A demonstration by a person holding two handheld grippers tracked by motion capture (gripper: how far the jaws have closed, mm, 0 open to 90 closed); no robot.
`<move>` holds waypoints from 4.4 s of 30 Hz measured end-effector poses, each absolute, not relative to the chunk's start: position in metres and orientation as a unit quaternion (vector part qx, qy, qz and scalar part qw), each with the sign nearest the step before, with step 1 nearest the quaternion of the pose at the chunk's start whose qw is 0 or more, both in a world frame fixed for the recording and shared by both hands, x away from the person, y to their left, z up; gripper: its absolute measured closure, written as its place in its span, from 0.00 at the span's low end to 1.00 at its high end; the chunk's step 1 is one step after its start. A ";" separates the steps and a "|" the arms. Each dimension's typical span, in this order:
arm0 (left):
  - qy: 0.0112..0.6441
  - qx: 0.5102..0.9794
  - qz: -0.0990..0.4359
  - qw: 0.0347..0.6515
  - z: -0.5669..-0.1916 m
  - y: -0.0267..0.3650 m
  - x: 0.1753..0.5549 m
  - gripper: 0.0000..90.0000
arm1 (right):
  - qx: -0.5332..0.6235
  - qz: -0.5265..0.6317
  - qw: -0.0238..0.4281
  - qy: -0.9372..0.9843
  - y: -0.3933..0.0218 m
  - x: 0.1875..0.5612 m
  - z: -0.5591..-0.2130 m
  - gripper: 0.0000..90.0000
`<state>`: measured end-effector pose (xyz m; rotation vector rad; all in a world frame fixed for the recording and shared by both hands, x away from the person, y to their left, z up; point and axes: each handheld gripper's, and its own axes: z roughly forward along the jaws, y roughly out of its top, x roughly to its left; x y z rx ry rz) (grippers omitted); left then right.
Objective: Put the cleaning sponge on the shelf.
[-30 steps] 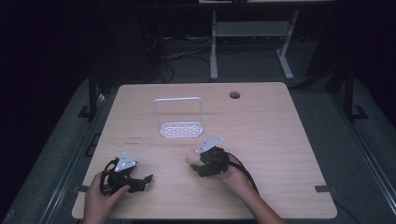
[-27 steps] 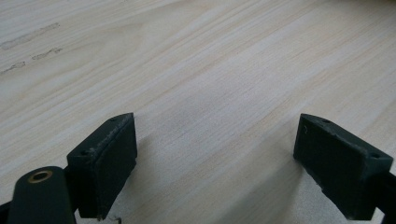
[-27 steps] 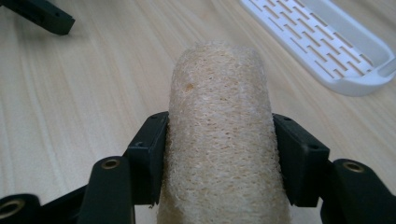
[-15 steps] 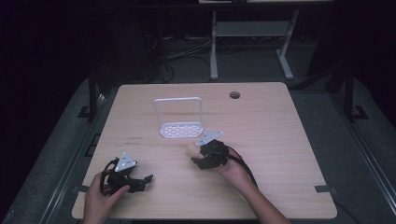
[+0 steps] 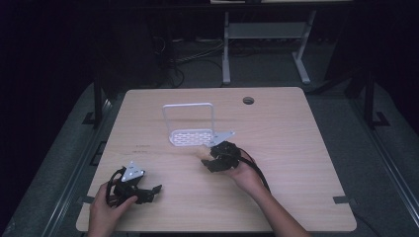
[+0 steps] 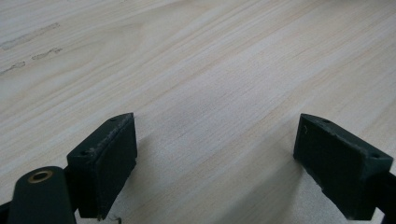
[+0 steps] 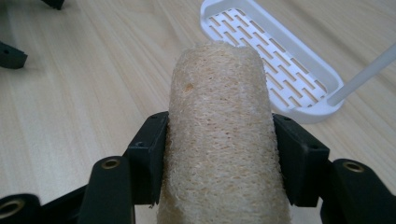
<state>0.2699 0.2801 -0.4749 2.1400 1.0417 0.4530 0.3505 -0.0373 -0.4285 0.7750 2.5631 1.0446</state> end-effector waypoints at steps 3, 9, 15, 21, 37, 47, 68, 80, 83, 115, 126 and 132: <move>0.402 0.827 0.175 0.352 -0.475 0.280 0.270 0.14 | 0.270 0.361 0.134 0.883 -0.036 0.354 -0.428 0.46; 0.402 0.827 0.175 0.352 -0.475 0.280 0.270 0.14 | 0.275 0.363 0.137 0.880 -0.035 0.361 -0.426 0.46; 0.403 0.827 0.175 0.352 -0.475 0.280 0.270 0.14 | 0.279 0.363 0.141 0.878 -0.033 0.370 -0.427 0.46; 0.402 0.827 0.175 0.352 -0.475 0.280 0.270 0.14 | 0.285 0.365 0.142 0.875 -0.030 0.378 -0.426 0.46; 0.402 0.827 0.175 0.351 -0.475 0.280 0.270 0.14 | 0.292 0.364 0.148 0.872 -0.020 0.397 -0.428 0.46; 0.402 0.827 0.175 0.351 -0.475 0.280 0.270 0.14 | 0.292 0.363 0.152 0.872 -0.011 0.408 -0.429 0.46; 0.403 0.826 0.175 0.352 -0.475 0.280 0.270 0.14 | 0.286 0.353 0.160 0.876 0.017 0.428 -0.437 0.46; 0.402 0.827 0.175 0.352 -0.475 0.280 0.270 0.14 | 0.286 0.335 0.164 0.883 0.030 0.438 -0.447 0.45; 0.402 0.827 0.175 0.351 -0.475 0.280 0.270 0.14 | 0.287 0.331 0.162 0.884 0.033 0.440 -0.448 0.45; 0.401 0.828 0.176 0.350 -0.475 0.280 0.270 0.14 | 0.275 0.340 0.178 0.881 0.033 0.433 -0.435 0.41; 0.402 0.827 0.175 0.351 -0.475 0.280 0.270 0.14 | 0.255 0.371 0.167 0.877 0.022 0.412 -0.415 0.70; 0.402 0.827 0.176 0.352 -0.475 0.280 0.270 0.14 | 0.250 0.372 0.144 0.882 0.018 0.405 -0.422 0.96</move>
